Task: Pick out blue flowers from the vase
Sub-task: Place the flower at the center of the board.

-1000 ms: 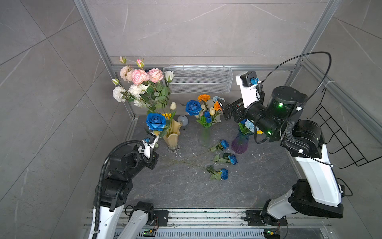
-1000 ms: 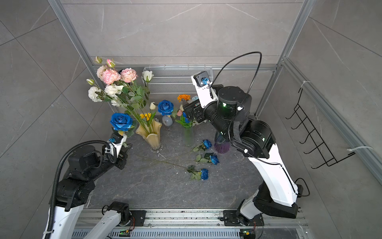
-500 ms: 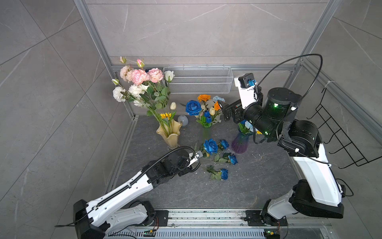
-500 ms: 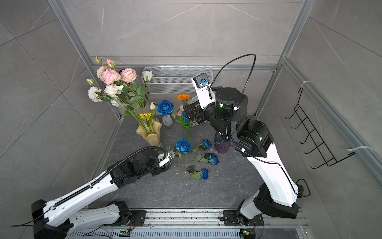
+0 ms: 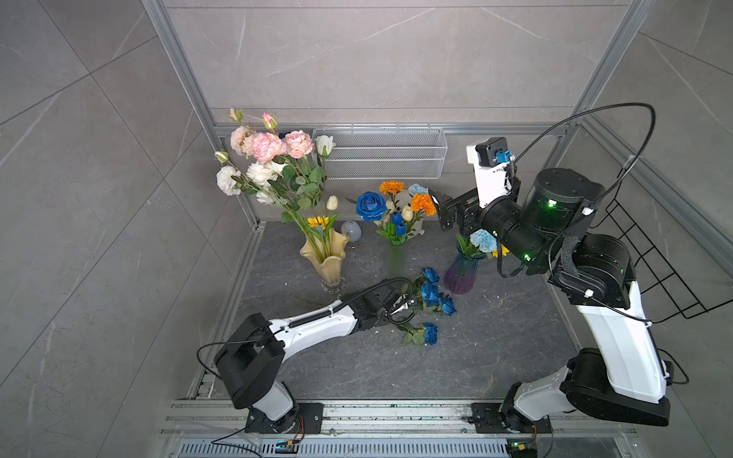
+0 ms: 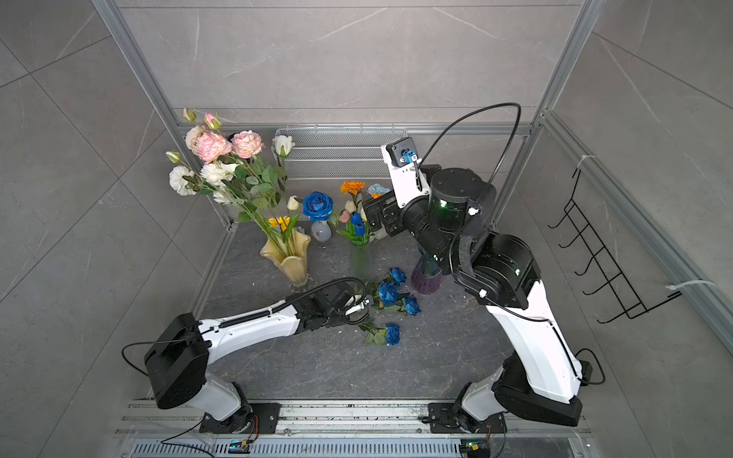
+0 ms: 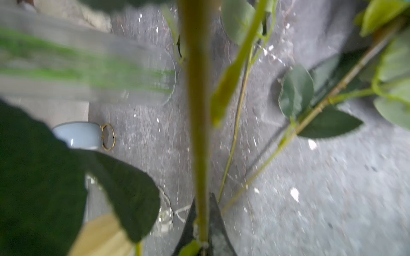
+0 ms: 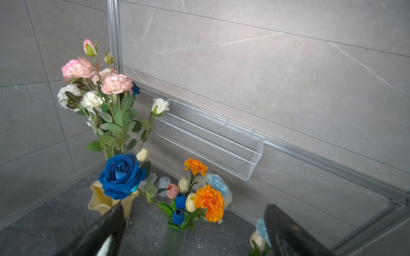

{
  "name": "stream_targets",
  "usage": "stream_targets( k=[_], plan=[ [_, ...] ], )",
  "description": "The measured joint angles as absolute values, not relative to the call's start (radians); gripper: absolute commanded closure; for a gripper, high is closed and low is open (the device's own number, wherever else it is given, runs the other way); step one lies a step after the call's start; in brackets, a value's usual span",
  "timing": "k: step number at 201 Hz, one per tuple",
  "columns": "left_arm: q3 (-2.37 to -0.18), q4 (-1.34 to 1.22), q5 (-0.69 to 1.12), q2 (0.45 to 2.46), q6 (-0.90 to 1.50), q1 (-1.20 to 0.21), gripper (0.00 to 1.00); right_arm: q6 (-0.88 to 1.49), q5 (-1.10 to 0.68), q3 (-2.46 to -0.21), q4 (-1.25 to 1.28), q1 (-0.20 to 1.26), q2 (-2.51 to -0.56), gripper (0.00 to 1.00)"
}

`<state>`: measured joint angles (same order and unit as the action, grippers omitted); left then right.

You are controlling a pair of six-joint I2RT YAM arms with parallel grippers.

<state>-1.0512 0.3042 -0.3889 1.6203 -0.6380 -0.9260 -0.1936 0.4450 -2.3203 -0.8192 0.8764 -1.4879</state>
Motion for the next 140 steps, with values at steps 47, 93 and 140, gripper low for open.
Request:
stream_targets(
  k=[47, 93, 140],
  plan=[
    [-1.13, 0.263, -0.34, 1.773, -0.651, -0.926, 0.98, -0.194, 0.445, -2.32, -0.82, 0.87, -1.488, 0.0],
    [-1.233, 0.308, -0.255, 1.813, -0.596, -0.92, 0.63, -0.194, 0.441, -2.31, -0.819, 0.863, -1.483, 0.0],
    [-1.234, 0.342, -0.224, 1.831, -0.569, -0.92, 0.55, -0.194, 0.43, -2.303, -0.819, 0.863, -1.481, 0.0]
  ],
)
